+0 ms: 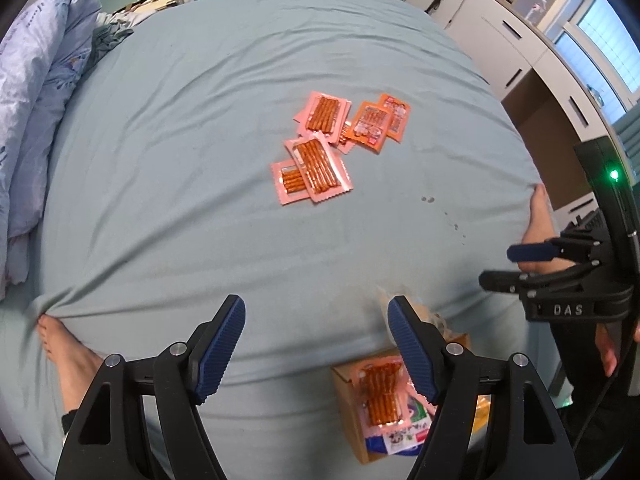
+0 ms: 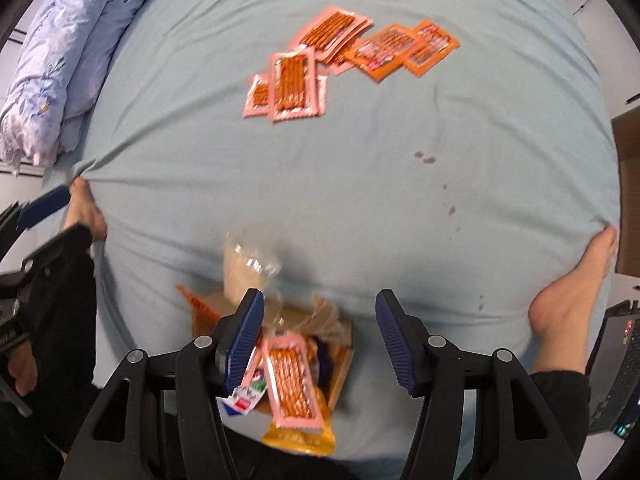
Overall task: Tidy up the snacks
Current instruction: 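Move both tools back over the remaining packets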
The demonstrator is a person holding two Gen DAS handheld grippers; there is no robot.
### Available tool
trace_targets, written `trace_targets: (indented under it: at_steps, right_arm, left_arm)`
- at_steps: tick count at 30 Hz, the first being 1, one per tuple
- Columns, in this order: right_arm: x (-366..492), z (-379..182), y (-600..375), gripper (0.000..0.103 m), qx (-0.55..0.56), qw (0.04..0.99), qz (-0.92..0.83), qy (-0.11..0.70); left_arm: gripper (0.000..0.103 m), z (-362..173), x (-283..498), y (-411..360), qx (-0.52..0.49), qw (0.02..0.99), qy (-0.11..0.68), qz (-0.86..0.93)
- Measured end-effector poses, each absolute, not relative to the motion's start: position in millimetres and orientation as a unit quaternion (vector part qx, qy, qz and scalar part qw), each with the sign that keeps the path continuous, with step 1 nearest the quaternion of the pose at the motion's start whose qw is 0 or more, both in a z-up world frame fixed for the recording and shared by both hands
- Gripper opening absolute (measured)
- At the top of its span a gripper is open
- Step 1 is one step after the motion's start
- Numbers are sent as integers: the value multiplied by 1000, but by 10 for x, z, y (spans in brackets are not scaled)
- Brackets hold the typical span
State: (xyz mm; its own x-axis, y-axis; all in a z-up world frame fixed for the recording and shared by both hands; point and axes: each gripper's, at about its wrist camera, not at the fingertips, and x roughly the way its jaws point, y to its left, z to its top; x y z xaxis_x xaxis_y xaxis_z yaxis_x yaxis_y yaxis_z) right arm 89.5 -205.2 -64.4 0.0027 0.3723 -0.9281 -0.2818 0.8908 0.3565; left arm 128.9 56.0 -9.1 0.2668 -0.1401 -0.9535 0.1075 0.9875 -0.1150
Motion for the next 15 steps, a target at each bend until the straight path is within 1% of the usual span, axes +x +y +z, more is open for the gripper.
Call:
trace_targets:
  at_steps: [3,7,15]
  right_arm:
    - [935,-590,-2055,57,23,719,226,657]
    - [960,-534,-2007,57,-21,738,209,641]
    - [962,-458,-1927,57,-49,767,185,612]
  left_arm:
    - [74,-129,1310,581,-13,793,605,-75]
    - [74,-157,1341,611,-1,793,606,-65]
    - [75,-98,1520,657,37,815,578,-33]
